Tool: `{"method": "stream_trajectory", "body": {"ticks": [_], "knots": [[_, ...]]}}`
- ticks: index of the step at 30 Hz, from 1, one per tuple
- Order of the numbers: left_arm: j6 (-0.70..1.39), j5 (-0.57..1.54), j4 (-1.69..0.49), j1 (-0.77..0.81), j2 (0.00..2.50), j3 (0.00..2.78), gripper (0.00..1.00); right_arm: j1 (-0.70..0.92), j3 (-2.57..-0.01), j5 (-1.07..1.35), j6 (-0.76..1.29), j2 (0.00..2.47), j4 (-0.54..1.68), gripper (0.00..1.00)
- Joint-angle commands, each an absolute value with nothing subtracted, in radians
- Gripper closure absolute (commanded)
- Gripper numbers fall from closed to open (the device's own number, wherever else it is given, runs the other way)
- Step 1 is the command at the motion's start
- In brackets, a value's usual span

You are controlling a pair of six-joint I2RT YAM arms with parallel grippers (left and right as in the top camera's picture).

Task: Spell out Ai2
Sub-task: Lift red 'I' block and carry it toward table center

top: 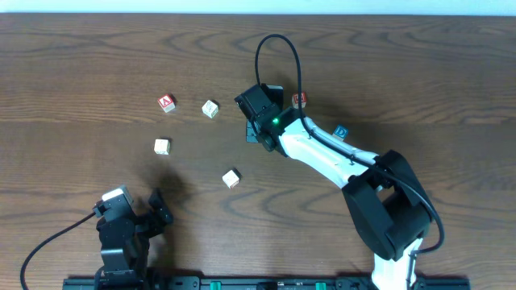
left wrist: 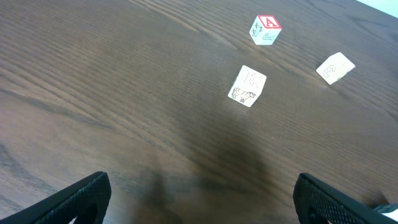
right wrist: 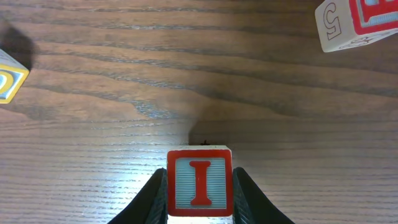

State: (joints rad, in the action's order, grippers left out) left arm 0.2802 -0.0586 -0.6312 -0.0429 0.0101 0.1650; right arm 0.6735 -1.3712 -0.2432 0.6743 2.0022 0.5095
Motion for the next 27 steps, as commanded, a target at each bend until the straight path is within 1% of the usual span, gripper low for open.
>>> {"method": "stream_trajectory", "body": {"ticks": [1, 27], "knots": [[0.273, -0.058, -0.632, -0.039, 0.004, 0.154, 0.05, 0.657, -1.365, -0.263, 0.695, 2.015, 0.505, 0.99], [0.273, -0.058, -0.632, -0.039, 0.004, 0.154, 0.05, 0.649, -1.365, -0.232, 0.695, 2.048, 0.479, 0.99]]}}
